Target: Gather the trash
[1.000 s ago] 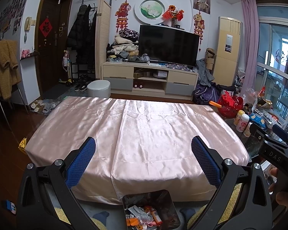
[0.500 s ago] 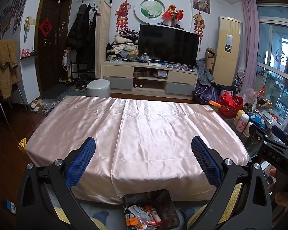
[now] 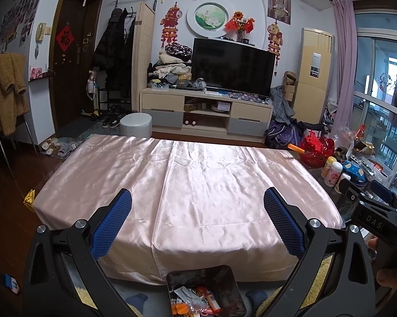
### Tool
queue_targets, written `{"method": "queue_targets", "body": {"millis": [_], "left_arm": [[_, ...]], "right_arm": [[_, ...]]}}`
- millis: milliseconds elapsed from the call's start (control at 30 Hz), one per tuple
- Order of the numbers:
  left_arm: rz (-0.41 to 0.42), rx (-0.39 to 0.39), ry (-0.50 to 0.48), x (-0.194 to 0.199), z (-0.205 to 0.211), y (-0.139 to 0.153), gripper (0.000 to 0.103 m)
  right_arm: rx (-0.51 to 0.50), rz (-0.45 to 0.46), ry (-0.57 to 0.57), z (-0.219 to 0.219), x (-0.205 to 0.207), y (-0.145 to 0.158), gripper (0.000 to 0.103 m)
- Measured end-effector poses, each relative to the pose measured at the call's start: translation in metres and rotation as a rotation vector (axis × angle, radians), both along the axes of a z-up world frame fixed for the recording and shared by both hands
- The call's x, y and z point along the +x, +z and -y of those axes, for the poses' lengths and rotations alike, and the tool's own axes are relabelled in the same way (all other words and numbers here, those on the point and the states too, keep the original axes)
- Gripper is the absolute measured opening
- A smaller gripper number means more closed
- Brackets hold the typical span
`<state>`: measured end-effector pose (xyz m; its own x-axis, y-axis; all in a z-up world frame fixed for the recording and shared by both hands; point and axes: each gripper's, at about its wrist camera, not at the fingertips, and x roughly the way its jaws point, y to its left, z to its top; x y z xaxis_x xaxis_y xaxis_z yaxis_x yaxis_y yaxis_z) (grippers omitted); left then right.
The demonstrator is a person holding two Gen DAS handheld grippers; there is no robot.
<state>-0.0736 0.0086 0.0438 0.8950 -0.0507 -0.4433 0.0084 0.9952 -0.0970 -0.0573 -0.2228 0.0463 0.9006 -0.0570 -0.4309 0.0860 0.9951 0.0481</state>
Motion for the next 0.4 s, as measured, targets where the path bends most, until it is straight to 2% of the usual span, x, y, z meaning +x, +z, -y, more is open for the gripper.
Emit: {"method": "queue_targets", "body": {"millis": [400], "left_arm": [[-0.048,-0.001,0.009,0.013,-0.002,-0.003,0.095]], "right_arm": [[0.007,-0.007,-0.009,0.003,0.006,0.000,0.100]]}}
